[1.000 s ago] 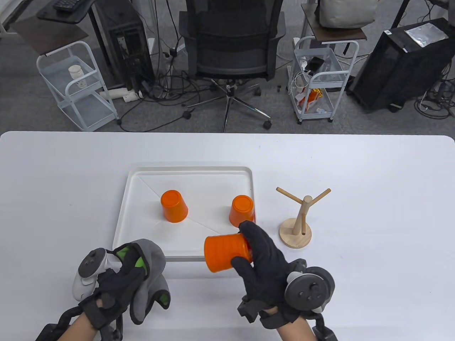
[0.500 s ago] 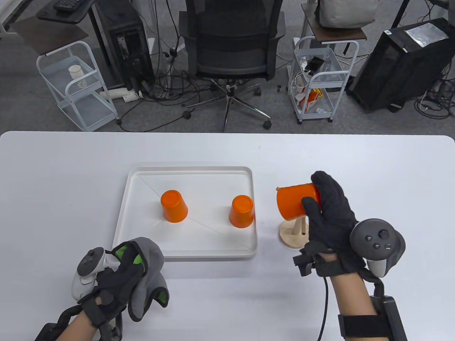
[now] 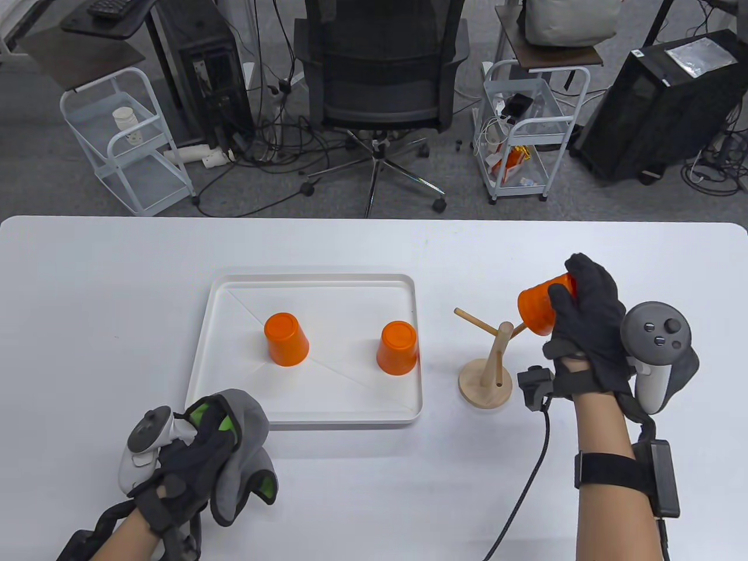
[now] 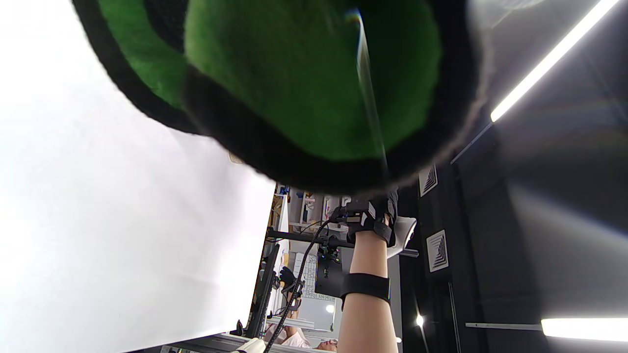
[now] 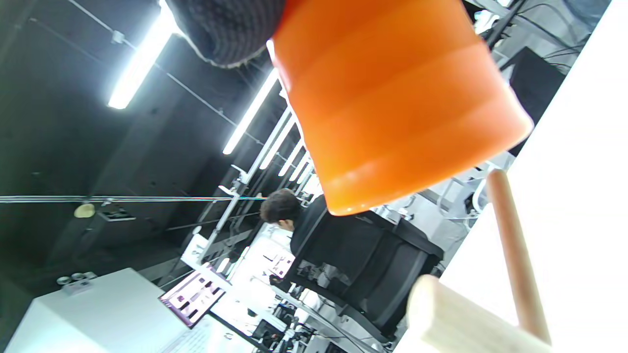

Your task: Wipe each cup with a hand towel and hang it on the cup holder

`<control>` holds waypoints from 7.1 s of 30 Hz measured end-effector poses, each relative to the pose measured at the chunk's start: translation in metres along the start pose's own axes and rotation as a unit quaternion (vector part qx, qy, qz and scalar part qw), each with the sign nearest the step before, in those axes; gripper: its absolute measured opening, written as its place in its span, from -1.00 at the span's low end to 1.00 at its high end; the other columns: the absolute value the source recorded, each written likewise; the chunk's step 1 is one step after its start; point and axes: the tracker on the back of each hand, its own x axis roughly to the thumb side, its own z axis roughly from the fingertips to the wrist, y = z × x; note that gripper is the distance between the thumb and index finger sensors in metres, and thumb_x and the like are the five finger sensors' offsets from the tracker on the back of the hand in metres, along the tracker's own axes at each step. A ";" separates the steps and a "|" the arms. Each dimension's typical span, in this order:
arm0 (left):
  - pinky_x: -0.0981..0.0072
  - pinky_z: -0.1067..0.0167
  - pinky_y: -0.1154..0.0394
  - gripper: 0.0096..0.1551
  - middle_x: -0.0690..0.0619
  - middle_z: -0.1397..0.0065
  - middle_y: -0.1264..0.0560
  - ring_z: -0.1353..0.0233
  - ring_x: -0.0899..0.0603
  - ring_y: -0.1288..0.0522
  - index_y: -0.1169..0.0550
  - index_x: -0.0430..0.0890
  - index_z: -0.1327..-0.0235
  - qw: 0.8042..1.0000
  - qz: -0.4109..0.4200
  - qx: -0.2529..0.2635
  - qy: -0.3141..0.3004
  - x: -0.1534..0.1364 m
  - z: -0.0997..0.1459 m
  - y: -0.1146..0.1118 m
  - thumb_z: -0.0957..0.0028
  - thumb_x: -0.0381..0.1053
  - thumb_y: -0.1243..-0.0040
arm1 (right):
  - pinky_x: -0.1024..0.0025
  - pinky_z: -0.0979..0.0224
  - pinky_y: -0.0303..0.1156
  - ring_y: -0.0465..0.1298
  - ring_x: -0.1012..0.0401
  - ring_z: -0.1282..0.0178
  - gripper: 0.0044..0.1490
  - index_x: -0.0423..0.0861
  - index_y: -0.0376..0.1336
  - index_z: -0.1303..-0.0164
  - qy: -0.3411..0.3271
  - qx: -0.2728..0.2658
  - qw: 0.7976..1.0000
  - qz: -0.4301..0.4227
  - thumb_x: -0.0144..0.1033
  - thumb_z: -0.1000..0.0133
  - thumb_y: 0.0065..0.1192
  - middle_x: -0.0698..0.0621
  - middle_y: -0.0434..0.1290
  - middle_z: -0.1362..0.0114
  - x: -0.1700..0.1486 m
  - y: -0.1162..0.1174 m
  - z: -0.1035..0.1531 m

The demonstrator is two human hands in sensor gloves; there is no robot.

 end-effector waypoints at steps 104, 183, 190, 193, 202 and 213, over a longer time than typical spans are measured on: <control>-0.18 -0.38 -0.38 -0.04 0.01 -0.67 0.24 -0.32 -0.13 -0.50 0.39 0.38 -0.37 1.000 -0.006 -0.006 0.001 -0.010 0.001 0.009 -0.07 0.55 0.14 | -0.25 -0.64 -0.11 -0.19 -0.33 -0.69 0.09 -0.14 -0.22 -0.62 -0.205 0.279 0.864 0.366 0.17 -0.10 0.12 -0.27 -0.32 -0.75 0.072 0.228 0.073; -0.20 -0.41 -0.34 -0.04 0.06 -0.68 0.26 -0.37 -0.15 -0.46 0.38 0.38 -0.39 0.999 -0.035 -0.019 -0.008 -0.010 0.000 0.005 -0.07 0.55 0.15 | -0.07 -0.03 0.60 0.71 -0.07 0.09 0.05 -0.27 -0.10 -0.49 -0.198 0.227 0.951 -0.065 0.23 -0.07 0.06 -0.38 0.34 -0.38 0.030 0.217 0.172; -0.22 -0.42 -0.32 -0.05 0.10 -0.69 0.27 -0.39 -0.16 -0.45 0.36 0.38 -0.41 0.999 -0.038 -0.021 -0.008 -0.012 0.000 0.004 -0.07 0.55 0.14 | -0.07 -0.04 0.60 0.70 -0.07 0.08 0.05 -0.27 -0.11 -0.49 -0.182 0.240 0.948 -0.099 0.23 -0.08 0.06 -0.38 0.33 -0.41 0.014 0.225 0.185; -0.22 -0.43 -0.31 -0.06 0.12 -0.70 0.27 -0.40 -0.17 -0.44 0.33 0.38 -0.43 0.998 -0.045 -0.032 -0.014 -0.011 -0.001 0.002 -0.07 0.55 0.14 | -0.07 -0.06 0.59 0.70 -0.07 0.06 0.05 -0.26 -0.12 -0.49 -0.171 0.245 0.948 -0.109 0.22 -0.08 0.05 -0.37 0.31 -0.43 0.012 0.227 0.185; -0.26 -0.47 -0.27 -0.06 0.24 -0.73 0.28 -0.49 -0.20 -0.38 0.29 0.38 -0.48 0.993 -0.073 -0.086 -0.030 -0.012 -0.007 -0.011 -0.06 0.56 0.14 | -0.06 -0.08 0.59 0.69 -0.07 0.03 0.05 -0.26 -0.14 -0.49 -0.164 0.273 0.939 -0.132 0.23 -0.09 0.04 -0.37 0.29 -0.44 0.012 0.233 0.193; -0.32 -0.48 -0.25 -0.04 0.34 -0.78 0.21 -0.60 -0.28 -0.32 0.25 0.35 -0.51 0.986 -0.116 -0.119 -0.034 -0.013 -0.009 -0.020 -0.05 0.57 0.12 | -0.04 -0.06 0.60 0.70 -0.05 0.06 0.05 -0.27 -0.13 -0.49 -0.152 0.309 0.927 -0.150 0.24 -0.10 0.03 -0.37 0.31 -0.42 0.011 0.239 0.200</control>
